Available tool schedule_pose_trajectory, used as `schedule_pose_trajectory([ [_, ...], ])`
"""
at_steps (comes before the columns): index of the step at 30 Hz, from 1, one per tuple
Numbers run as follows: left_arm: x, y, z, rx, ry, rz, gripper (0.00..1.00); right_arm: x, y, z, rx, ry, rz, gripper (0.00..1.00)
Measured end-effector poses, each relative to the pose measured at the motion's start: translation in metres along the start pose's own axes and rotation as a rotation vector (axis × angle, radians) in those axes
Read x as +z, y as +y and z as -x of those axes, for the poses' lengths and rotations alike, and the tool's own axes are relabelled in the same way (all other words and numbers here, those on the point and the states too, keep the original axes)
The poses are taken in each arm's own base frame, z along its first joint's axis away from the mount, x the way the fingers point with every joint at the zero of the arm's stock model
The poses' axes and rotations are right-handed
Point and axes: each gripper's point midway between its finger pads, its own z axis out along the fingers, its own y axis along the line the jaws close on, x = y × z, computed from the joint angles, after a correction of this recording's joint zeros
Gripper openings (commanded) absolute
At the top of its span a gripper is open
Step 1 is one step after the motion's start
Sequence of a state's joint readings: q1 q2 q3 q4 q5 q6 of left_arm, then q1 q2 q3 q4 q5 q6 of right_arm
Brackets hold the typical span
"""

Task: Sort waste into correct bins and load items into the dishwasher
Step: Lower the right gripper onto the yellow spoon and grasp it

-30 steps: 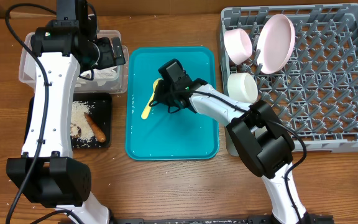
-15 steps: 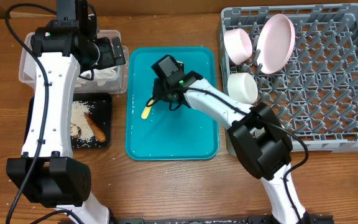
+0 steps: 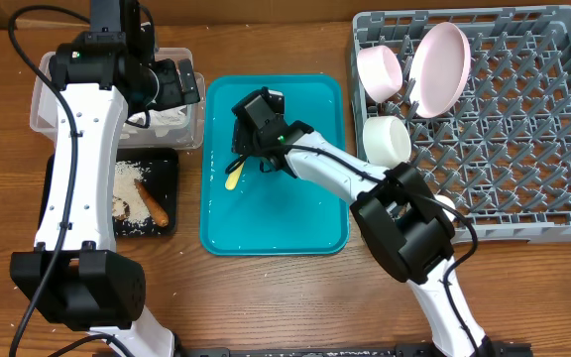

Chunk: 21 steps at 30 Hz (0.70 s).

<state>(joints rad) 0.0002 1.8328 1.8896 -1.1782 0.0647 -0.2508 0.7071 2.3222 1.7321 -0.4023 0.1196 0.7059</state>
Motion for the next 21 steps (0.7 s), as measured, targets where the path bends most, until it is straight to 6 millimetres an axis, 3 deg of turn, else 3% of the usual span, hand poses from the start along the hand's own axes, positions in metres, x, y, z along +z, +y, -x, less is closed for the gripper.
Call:
schedule_pose_trajectory([
  [3, 0.000, 0.000, 0.000, 0.000, 0.000, 0.000, 1.00, 0.003, 0.003, 0.003, 0.002, -0.015, 0.009, 0.69],
  [6, 0.000, 0.000, 0.000, 0.000, 0.000, 0.000, 1.00, 0.006, 0.003, 0.005, 0.005, -0.026, 0.010, 0.55],
  [9, 0.000, 0.000, 0.000, 0.000, 0.000, 0.000, 1.00, 0.009, 0.000, 0.003, -0.002, -0.023, -0.002, 0.34],
  [21, 0.000, 0.000, 0.000, 0.000, 0.000, 0.000, 1.00, 0.008, -0.004, -0.006, 0.022, 0.030, -0.023, 0.17],
])
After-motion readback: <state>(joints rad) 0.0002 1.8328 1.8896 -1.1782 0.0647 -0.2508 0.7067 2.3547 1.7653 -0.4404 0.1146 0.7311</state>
